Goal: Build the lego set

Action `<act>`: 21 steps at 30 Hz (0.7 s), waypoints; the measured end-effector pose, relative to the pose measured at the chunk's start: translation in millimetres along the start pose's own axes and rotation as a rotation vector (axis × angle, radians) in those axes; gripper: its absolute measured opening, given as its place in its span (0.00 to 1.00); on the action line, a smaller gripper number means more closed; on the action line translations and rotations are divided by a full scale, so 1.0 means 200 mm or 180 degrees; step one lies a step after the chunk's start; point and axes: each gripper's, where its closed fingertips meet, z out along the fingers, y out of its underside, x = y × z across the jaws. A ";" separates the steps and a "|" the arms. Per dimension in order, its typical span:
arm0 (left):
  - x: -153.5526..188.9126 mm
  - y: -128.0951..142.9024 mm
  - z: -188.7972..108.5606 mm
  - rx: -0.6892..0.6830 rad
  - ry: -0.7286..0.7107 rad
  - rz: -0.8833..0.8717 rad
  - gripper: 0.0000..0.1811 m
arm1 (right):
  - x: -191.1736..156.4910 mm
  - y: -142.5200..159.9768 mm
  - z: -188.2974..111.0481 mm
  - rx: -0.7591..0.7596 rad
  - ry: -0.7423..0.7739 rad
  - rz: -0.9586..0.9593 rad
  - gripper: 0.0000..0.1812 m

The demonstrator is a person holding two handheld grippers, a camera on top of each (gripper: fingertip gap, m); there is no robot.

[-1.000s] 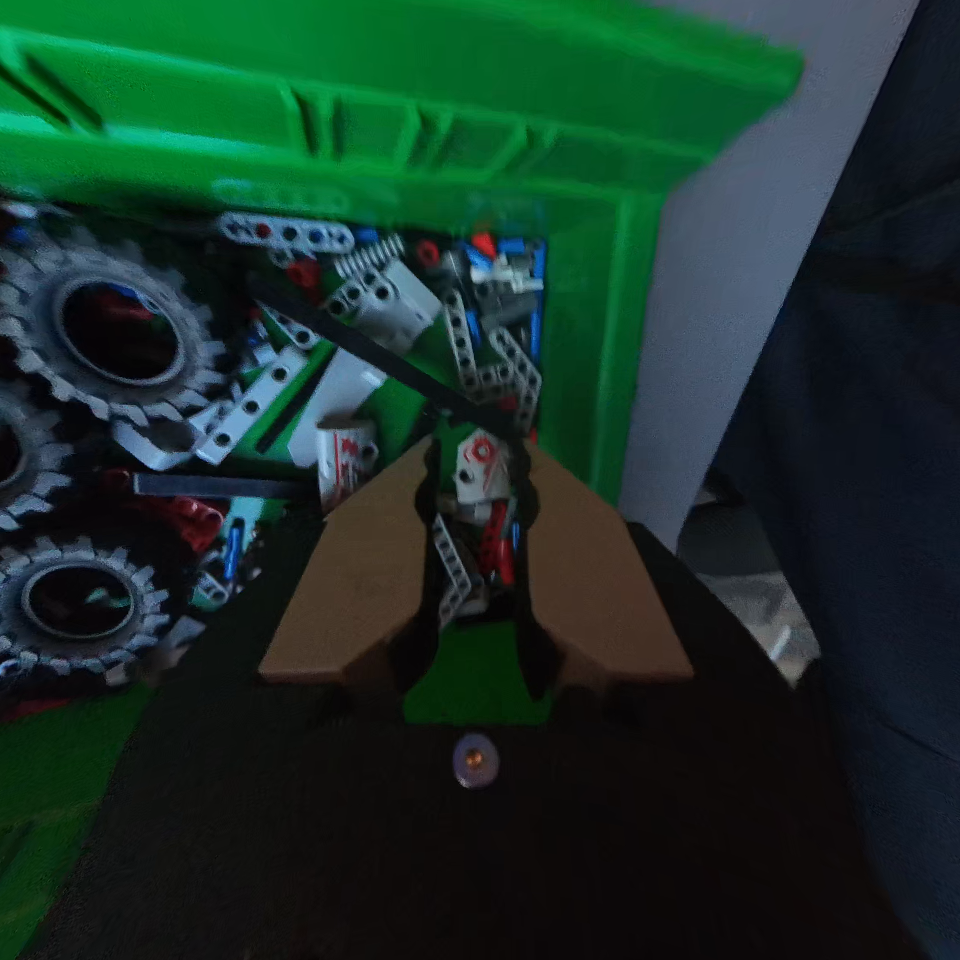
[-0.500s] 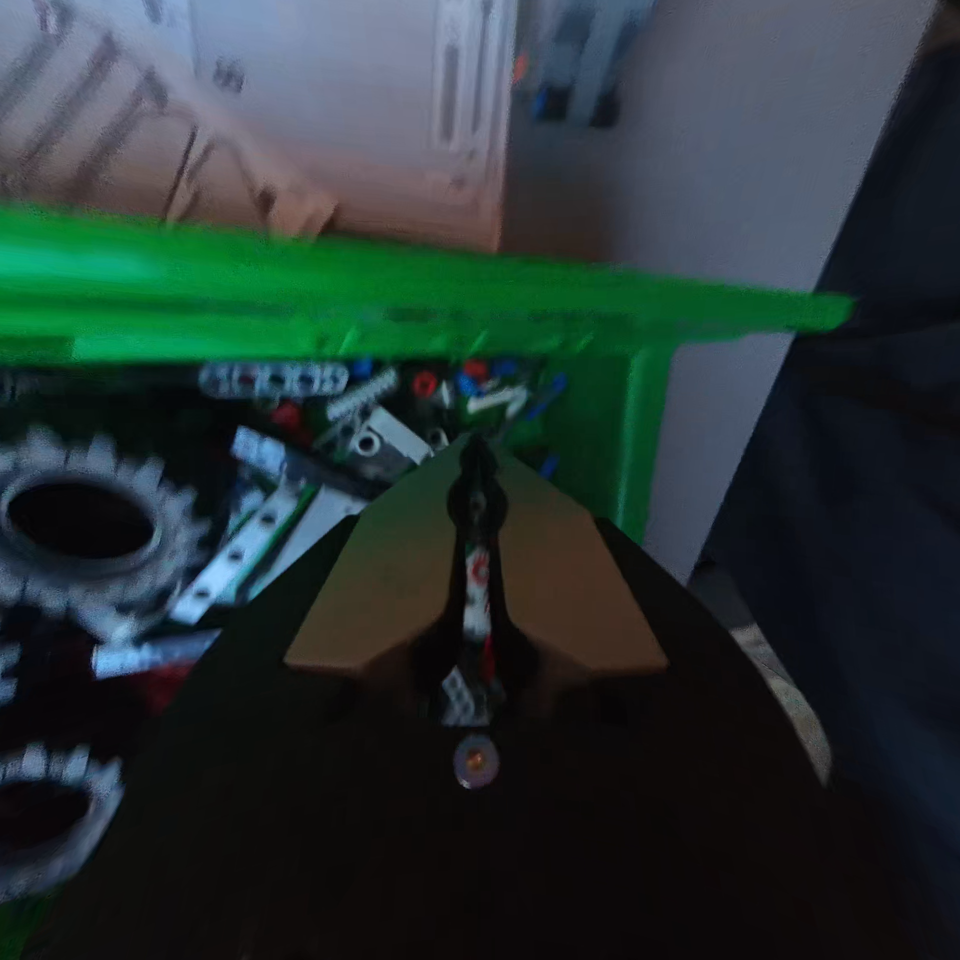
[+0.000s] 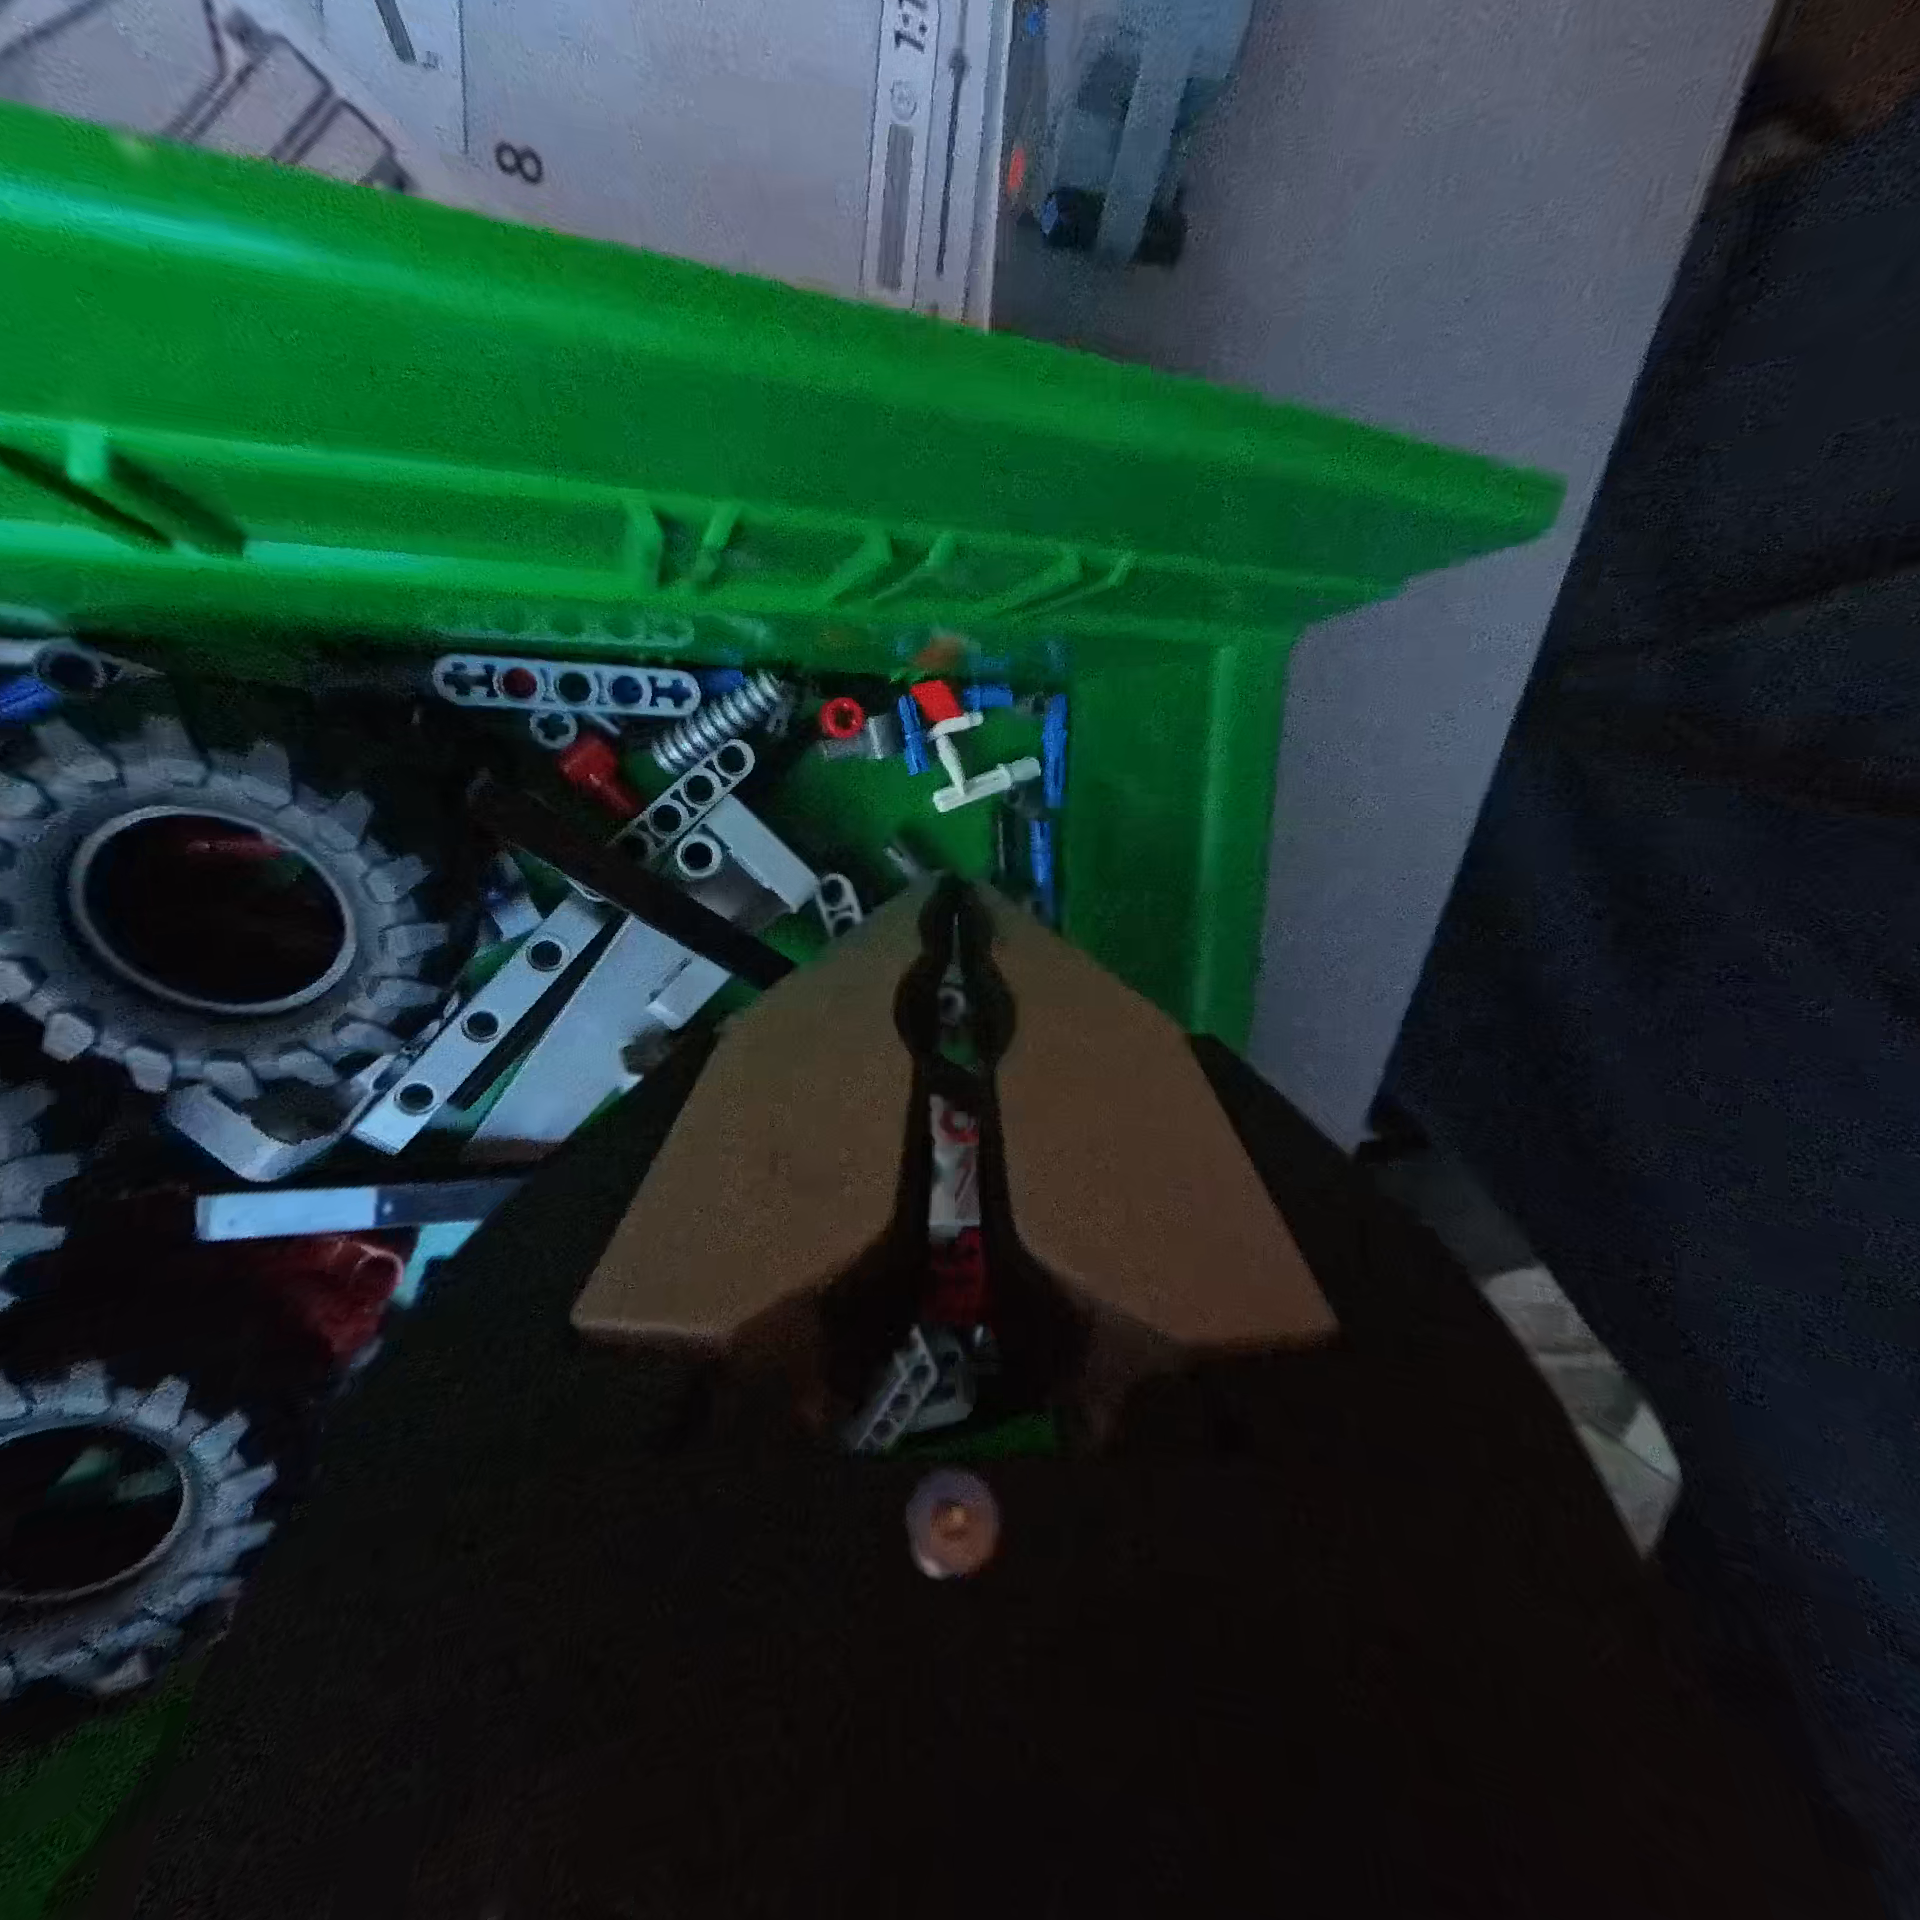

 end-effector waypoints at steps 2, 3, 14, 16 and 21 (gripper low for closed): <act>-0.05 0.03 0.03 -0.0182 -0.0194 0.0070 0.00 | 0.00 0.00 0.00 0.0000 -0.0001 -0.0001 0.30; -0.06 0.04 0.05 -0.0248 -0.0257 0.0102 0.00 | 0.00 0.00 0.00 0.0000 -0.0003 0.0000 0.30; -0.02 0.10 0.05 -0.0348 -0.0071 0.0088 0.00 | -0.01 0.00 0.00 -0.0011 -0.0050 0.0014 0.29; -0.03 0.10 0.02 -0.0295 -0.0172 0.0166 0.00 | -0.01 0.00 0.00 -0.0014 -0.0066 0.0019 0.29; -0.05 0.08 0.02 -0.0172 -0.0295 0.0050 0.08 | -0.01 0.01 0.00 -0.0028 -0.0096 0.0053 0.29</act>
